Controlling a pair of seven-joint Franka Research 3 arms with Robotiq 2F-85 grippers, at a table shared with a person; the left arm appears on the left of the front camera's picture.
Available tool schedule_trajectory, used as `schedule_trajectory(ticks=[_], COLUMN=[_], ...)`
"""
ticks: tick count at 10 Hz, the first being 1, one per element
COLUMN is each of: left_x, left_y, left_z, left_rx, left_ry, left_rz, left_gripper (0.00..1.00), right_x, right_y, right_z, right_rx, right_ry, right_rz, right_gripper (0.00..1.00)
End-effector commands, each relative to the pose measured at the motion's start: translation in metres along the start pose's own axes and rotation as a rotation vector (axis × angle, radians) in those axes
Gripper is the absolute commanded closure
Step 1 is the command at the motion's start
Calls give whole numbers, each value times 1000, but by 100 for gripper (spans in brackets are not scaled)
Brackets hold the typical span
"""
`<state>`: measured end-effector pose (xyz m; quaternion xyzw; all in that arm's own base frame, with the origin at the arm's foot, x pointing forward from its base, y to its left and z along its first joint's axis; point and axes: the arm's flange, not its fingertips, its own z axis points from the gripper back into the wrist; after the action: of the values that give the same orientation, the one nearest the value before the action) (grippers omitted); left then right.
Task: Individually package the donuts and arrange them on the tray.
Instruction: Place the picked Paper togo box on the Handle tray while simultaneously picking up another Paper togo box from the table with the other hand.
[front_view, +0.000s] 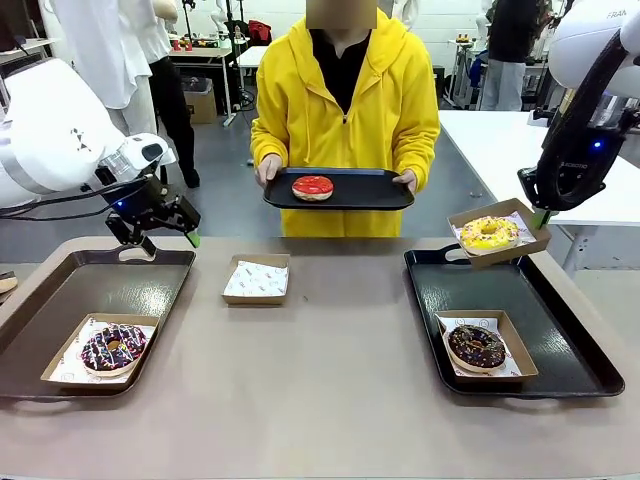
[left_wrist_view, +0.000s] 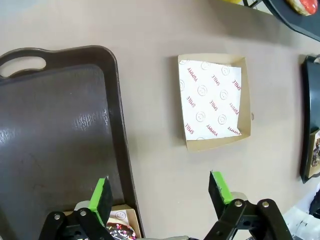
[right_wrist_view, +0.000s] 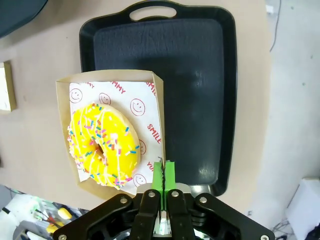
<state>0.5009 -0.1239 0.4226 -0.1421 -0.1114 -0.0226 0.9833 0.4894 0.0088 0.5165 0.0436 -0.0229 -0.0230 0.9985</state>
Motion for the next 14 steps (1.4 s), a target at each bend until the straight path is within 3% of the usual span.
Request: schedule_trajectory(ticks=[1,8,10,14], left_x=[4,5,20,45], left_y=[1,2,-23,-65], left_z=[11,9,4,-21], left_rx=[-15,-4,64,188], left_ry=[-14,-18,-24,55], left_rz=[10,6,15,5], left_gripper=[0,0,0,0], right_x=[0,0,15,38], right_y=[0,0,0,-1], right_z=[2,0,-23,-67], right_rx=[8,0,-25,-15], right_ry=[0,0,-29,-6], right_rz=[-3,0,-31,-14], right_gripper=[99,99,99,99])
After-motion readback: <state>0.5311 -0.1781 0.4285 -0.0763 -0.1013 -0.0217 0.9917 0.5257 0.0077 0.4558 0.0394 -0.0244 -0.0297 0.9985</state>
